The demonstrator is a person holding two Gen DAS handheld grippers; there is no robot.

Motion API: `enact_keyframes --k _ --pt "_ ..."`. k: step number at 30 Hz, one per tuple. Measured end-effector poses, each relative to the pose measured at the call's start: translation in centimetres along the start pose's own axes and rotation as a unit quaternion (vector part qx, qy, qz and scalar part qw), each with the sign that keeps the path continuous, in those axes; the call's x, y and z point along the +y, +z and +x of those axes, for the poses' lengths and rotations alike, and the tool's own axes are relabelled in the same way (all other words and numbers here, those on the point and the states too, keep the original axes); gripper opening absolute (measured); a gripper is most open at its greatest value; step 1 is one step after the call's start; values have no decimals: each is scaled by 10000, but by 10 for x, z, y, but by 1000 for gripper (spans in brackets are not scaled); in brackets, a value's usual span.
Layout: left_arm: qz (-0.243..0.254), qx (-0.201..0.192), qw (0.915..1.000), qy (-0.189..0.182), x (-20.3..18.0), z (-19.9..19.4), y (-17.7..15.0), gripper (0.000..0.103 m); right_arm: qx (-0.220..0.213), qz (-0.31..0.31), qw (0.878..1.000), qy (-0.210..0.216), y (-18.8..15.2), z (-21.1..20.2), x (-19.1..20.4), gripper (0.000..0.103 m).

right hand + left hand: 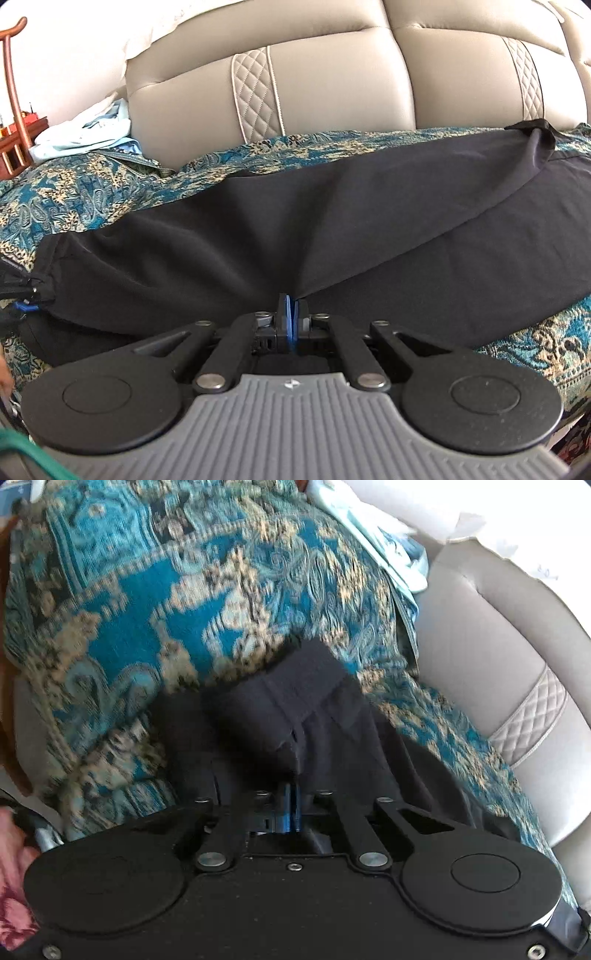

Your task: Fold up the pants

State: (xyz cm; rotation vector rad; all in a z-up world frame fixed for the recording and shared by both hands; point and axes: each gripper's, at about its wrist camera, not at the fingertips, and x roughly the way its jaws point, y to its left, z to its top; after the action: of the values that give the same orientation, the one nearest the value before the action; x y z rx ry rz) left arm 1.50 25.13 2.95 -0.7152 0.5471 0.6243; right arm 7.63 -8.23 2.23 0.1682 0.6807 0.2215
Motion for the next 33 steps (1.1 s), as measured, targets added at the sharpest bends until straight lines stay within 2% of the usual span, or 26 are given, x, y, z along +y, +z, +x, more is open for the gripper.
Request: enact_keyframes --k 4,7,10,13,15,18,20,21,28,33 --pt "673 -660 9954 172 -10 -31 -5 2 -68 -181 9998 95 -3 -7 6 3" --pt "920 -831 9919 293 -12 -43 -6 3 -11 -219 9996 179 -8 -10 8 3" --pt "1000 -744 9903 614 -7 -37 -9 3 52 -214 9993 294 -14 -15 12 3" --pt "855 -418 9907 972 3 -22 -13 3 114 -315 9988 371 -25 -20 17 3" --pt "809 -261 9904 1093 10 -14 -17 3 121 -391 9985 378 -31 -20 19 4" --pt "914 -283 9886 1164 8 -11 -23 3 9 -247 9991 345 -36 -18 15 12" --pt "952 -275 9877 1209 5 -8 -24 4 -128 -152 9996 205 -35 -15 11 18" --pt "925 -255 9879 1218 5 -7 -25 4 -226 -105 9996 123 -34 -13 8 29" --pt "1017 -238 9867 1243 5 -7 -28 5 -709 347 9952 -571 -19 4 -29 28" --pt "1042 -223 9863 1261 5 -5 -27 6 -956 747 9859 -1151 -1 11 -76 30"
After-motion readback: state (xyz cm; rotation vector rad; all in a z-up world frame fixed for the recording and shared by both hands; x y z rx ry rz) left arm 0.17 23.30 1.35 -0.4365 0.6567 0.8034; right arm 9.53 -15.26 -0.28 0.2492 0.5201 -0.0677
